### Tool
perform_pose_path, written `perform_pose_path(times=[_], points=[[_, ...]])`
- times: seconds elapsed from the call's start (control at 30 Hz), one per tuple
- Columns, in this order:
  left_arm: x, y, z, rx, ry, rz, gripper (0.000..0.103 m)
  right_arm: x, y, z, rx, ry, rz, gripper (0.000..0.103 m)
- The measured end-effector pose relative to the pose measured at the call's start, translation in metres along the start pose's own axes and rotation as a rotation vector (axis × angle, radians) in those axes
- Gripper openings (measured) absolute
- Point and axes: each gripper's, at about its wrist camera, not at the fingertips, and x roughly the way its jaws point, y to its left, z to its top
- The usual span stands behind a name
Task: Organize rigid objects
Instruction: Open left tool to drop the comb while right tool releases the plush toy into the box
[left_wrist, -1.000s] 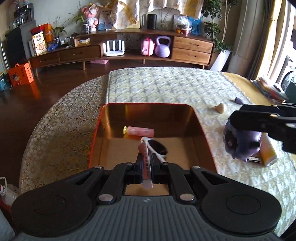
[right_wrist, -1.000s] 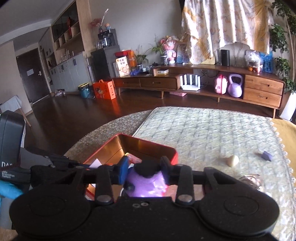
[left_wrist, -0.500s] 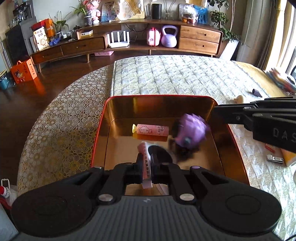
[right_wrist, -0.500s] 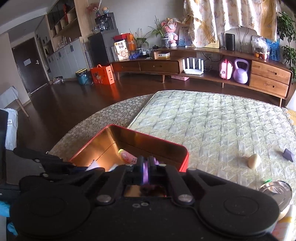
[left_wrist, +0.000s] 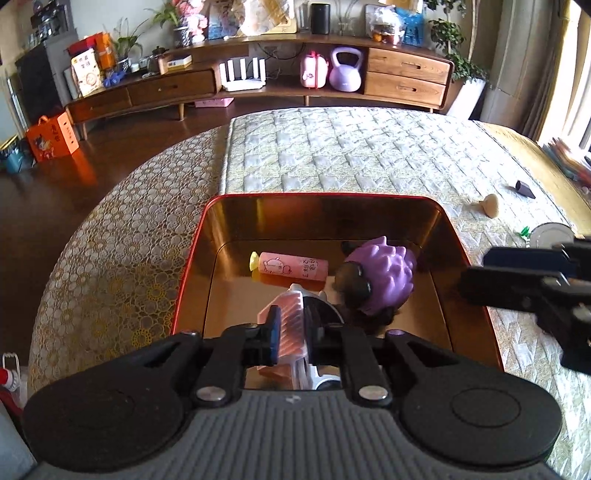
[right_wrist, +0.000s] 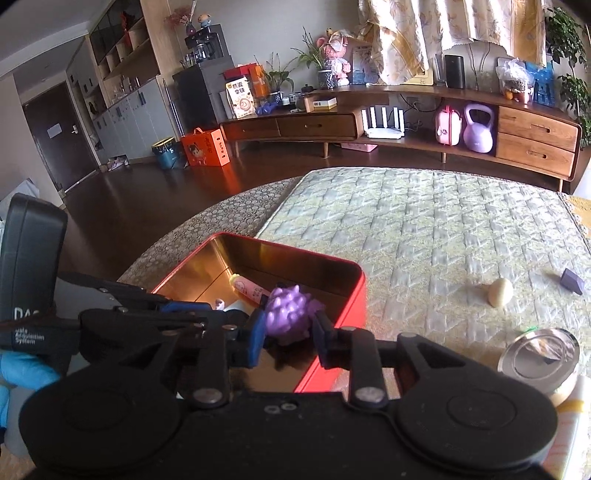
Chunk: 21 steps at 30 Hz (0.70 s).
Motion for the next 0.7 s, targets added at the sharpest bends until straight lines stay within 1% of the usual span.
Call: perform_pose_path(times=[0.07,0.13,0.17,0.23,0.3,0.43,0.5,0.57,0.63,0.7], points=[[-0.001,0.0,-0.001,-0.002,-0.003,0.006,0.022,-0.003,0.0,-0.002,0.002,-0.001,0.0,0.034],[-0.004,0.001,-0.003,-0.006,-0.012,0.007,0.032,-0.006,-0.001,-0.004,0.001,0.0,0.0,0.034],[-0.006,0.0,-0.003,-0.007,-0.017,0.006,0.034,-0.008,-0.001,-0.005,-0.001,-0.001,-0.001,0.035],[-0.011,0.0,-0.004,-0.012,-0.03,0.003,0.051,-0.012,-0.001,-0.007,-0.001,-0.002,-0.004,0.037],[-0.018,-0.002,-0.005,-0.012,-0.051,0.003,0.059,-0.016,-0.002,-0.009,0.003,-0.004,-0.007,0.039],[-0.03,-0.005,-0.005,-0.01,-0.069,-0.002,0.06,-0.028,-0.004,-0.013,0.016,-0.011,-0.012,0.041],[-0.037,-0.007,-0.005,-0.011,-0.078,-0.008,0.06,-0.035,-0.005,-0.015,0.022,-0.018,-0.02,0.052],[-0.044,-0.01,-0.006,-0.014,-0.088,-0.014,0.06,-0.044,-0.006,-0.018,0.02,-0.029,-0.022,0.056],[-0.051,-0.013,-0.007,-0.013,-0.097,-0.02,0.06,-0.054,-0.007,-0.021,0.015,-0.033,-0.029,0.059],[-0.057,-0.017,-0.008,-0.008,-0.107,-0.025,0.06,-0.064,-0.008,-0.024,0.012,-0.038,-0.032,0.065]])
